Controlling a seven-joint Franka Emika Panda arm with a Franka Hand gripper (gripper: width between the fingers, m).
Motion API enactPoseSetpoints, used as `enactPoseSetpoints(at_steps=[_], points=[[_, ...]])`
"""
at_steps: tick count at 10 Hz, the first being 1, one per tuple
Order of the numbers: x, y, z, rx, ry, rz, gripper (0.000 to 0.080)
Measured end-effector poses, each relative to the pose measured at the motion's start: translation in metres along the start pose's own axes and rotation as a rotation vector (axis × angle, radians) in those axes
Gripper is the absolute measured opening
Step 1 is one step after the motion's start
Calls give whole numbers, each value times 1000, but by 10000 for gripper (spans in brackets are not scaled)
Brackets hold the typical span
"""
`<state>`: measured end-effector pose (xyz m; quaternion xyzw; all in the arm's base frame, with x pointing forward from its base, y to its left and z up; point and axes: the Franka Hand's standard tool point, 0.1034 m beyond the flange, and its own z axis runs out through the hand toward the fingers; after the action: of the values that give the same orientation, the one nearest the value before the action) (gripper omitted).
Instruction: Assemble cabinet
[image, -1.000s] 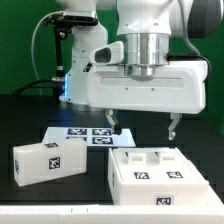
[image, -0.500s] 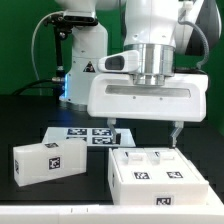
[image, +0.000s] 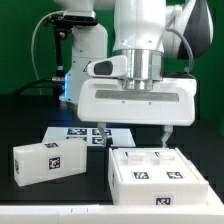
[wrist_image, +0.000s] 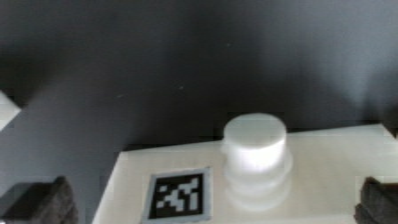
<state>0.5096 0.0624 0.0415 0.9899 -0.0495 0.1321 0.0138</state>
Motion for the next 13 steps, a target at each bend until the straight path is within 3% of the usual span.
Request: enactPoseSetpoints(at_steps=[2,3,4,5,9,13], points=[[-3,-10,8,-1,-5,21,796],[1,-3,8,-40,106,-3,796],[-5,-5,13,-51,127,13,796],[-8,-17,16,-41,85,30,796],[-4,-13,15,-53,95,23,796],[-8,-6,26,-13,43,86,796]])
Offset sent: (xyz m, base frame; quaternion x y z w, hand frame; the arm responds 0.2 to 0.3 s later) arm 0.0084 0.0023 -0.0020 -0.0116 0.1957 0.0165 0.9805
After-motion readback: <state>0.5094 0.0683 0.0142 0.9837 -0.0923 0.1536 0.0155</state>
